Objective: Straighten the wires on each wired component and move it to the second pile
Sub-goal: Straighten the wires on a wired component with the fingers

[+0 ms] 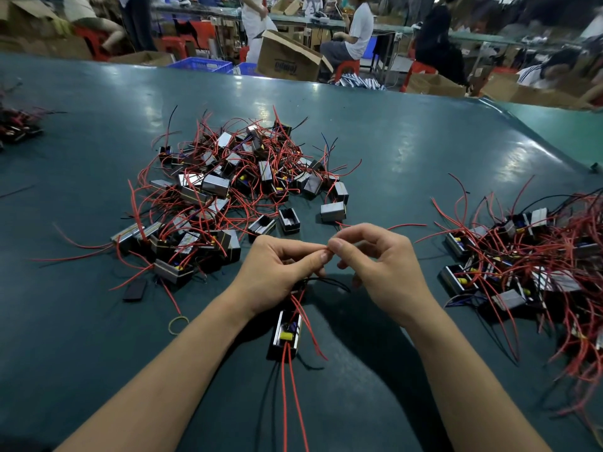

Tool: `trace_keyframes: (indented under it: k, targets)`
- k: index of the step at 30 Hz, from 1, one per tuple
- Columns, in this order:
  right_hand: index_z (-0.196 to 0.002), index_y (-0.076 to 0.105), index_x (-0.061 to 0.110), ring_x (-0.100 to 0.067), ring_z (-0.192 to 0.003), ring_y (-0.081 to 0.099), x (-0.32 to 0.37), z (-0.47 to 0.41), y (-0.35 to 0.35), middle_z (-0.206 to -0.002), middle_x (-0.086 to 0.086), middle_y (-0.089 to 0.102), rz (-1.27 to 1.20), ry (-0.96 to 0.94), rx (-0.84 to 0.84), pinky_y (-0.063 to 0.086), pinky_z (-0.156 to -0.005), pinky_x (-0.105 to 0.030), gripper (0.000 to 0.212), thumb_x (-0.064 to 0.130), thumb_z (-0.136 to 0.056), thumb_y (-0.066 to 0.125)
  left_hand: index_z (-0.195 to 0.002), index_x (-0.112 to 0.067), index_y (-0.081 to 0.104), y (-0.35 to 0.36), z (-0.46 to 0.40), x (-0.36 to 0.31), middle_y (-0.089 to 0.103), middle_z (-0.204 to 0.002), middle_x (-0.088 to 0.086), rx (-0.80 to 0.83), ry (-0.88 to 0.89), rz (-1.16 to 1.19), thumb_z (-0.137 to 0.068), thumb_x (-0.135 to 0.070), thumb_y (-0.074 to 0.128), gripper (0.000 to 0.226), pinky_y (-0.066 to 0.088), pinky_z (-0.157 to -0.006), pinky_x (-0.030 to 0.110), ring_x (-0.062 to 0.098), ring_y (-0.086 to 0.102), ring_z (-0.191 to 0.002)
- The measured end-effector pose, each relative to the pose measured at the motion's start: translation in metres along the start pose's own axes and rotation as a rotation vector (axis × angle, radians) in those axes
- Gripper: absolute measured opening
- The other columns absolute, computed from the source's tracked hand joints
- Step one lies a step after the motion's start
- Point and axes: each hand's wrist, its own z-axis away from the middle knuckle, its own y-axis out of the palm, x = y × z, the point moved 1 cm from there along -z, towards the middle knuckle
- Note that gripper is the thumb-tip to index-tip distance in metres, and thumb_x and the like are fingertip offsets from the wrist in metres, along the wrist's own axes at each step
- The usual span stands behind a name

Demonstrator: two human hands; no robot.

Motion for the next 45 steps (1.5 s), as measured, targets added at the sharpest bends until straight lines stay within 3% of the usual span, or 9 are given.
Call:
trace_keyframes:
  k: [3,7,13,16,21,28,33,37,45]
  targets:
    - [-0.079,0.07,0.023,-0.013,-0.062,0.065,-0.0005,-0.0001,0.0031,-0.073,0.004,0.07,-0.011,0.013,-0.039,0.047,-0.048,-0.023,0.013,0.015,-0.088,0.071,-0.089,-0.018,0.078,-0.0006,-0.0003,0.0008,0.072,-0.065,0.002,0.006,-0.003,0.014,-0.083,-0.011,0.071,0.011,0.046,-0.056,0.013,0.004,0.061,-0.06]
    - [-0.076,0.071,0.02,-0.01,-0.059,0.063,-0.0022,-0.0007,-0.0005,-0.073,-0.009,0.07,-0.053,0.078,-0.076,0.046,-0.043,-0.026,0.013,0.018,-0.088,0.07,-0.081,-0.026,0.08,-0.0004,-0.0007,0.0027,0.072,-0.066,0.003,-0.018,-0.014,0.02,-0.075,-0.027,0.073,0.009,0.043,-0.057,0.016,0.009,0.058,-0.06]
    - [-0.072,0.067,0.018,-0.012,-0.057,0.061,-0.0054,-0.0008,-0.0004,-0.064,-0.006,0.066,-0.003,0.125,-0.121,0.047,-0.043,-0.026,0.017,0.022,-0.088,0.071,-0.085,-0.02,0.079,-0.0005,-0.0012,0.0058,0.072,-0.066,0.002,-0.033,0.0,-0.018,-0.08,-0.02,0.073,0.007,0.045,-0.059,0.016,0.008,0.06,-0.062]
    - [-0.077,0.062,0.013,-0.012,-0.059,0.062,-0.0045,-0.0027,-0.0022,-0.067,0.001,0.065,-0.212,0.196,-0.153,0.042,-0.04,-0.022,0.016,0.018,-0.092,0.064,-0.087,-0.012,0.078,-0.0019,-0.0018,0.0057,0.071,-0.063,0.0,-0.064,0.013,-0.014,-0.084,-0.009,0.072,0.008,0.042,-0.057,0.009,-0.001,0.058,-0.055]
    - [-0.083,0.068,0.011,-0.01,-0.057,0.058,-0.0016,0.0004,-0.0043,-0.072,-0.001,0.07,-0.244,0.302,0.076,0.041,-0.04,-0.02,0.011,0.02,-0.089,0.067,-0.091,-0.012,0.077,-0.0016,0.0003,0.0034,0.074,-0.071,0.006,-0.061,0.031,0.005,-0.085,-0.008,0.069,0.01,0.05,-0.066,0.016,0.007,0.066,-0.066]
    - [-0.077,0.07,0.012,-0.008,-0.054,0.059,0.0004,-0.0013,-0.0041,-0.07,-0.002,0.068,-0.406,0.428,0.051,0.039,-0.042,-0.018,0.011,0.015,-0.087,0.068,-0.094,-0.011,0.076,-0.0007,-0.0019,0.004,0.075,-0.074,0.008,-0.104,0.049,0.024,-0.085,-0.004,0.069,0.014,0.051,-0.066,0.016,0.009,0.068,-0.068]
    - [-0.079,0.068,0.01,-0.01,-0.055,0.058,0.0001,-0.0017,-0.0028,-0.066,0.001,0.067,-0.331,0.345,0.005,0.04,-0.04,-0.019,0.01,0.01,-0.09,0.066,-0.089,-0.013,0.076,-0.0003,-0.0022,0.0039,0.072,-0.066,0.002,-0.102,0.068,0.024,-0.085,-0.006,0.07,0.011,0.045,-0.058,0.011,0.004,0.063,-0.058]
    - [-0.079,0.068,0.008,-0.012,-0.055,0.057,-0.0008,-0.0023,-0.0025,-0.065,-0.001,0.068,-0.308,0.265,-0.048,0.04,-0.04,-0.019,0.008,0.008,-0.088,0.069,-0.085,-0.016,0.077,-0.0006,-0.0022,0.0029,0.069,-0.064,0.0,-0.102,0.075,-0.001,-0.081,-0.028,0.067,0.017,0.039,-0.05,0.013,0.005,0.051,-0.05]
    - [-0.084,0.069,0.013,-0.012,-0.061,0.063,-0.0003,0.0007,-0.0006,-0.071,-0.002,0.069,-0.196,0.116,0.034,0.047,-0.044,-0.023,0.01,0.004,-0.087,0.068,-0.087,-0.014,0.078,-0.0027,-0.0035,0.0058,0.064,-0.059,-0.008,-0.154,0.058,-0.017,-0.087,-0.012,0.069,0.009,0.04,-0.054,0.01,0.0,0.053,-0.054]
